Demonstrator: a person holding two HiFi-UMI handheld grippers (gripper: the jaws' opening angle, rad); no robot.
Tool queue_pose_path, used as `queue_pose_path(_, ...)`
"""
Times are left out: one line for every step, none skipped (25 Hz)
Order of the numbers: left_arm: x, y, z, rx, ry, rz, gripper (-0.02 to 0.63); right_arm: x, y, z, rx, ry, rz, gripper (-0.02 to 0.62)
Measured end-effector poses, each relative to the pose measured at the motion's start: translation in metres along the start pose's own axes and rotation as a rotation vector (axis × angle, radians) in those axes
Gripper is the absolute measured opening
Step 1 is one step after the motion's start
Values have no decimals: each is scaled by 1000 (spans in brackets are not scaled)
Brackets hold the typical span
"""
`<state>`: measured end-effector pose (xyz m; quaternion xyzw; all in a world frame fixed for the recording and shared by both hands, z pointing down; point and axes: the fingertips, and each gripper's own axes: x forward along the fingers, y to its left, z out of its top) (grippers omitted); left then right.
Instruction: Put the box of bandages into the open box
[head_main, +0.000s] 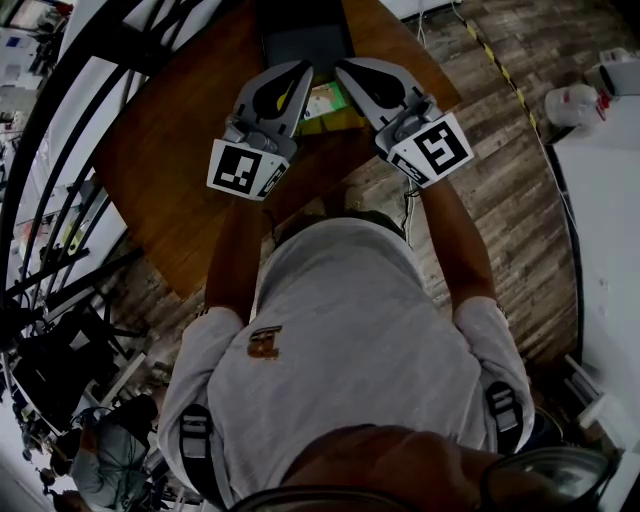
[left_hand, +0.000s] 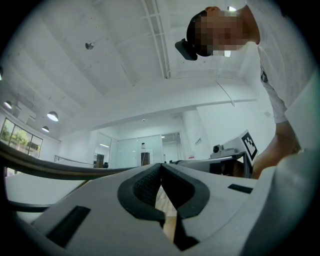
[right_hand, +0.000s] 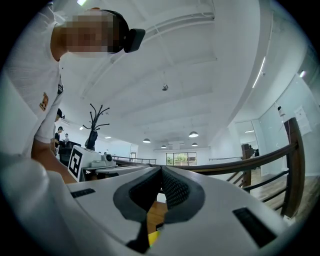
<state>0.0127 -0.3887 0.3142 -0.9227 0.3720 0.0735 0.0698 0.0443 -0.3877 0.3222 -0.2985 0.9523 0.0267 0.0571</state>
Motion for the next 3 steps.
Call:
queue_pose_path(1,-1,0,0,0,-1,19,-1,-1,0,-1,0,-1,32)
queue_pose_path(1,-2,0,1,-1,-2,20,-2,-1,0,-1,0,-2,32)
queue_pose_path(2,-3,0,1,-1,-2,20,-3,-2,1,-2,1,-3,32)
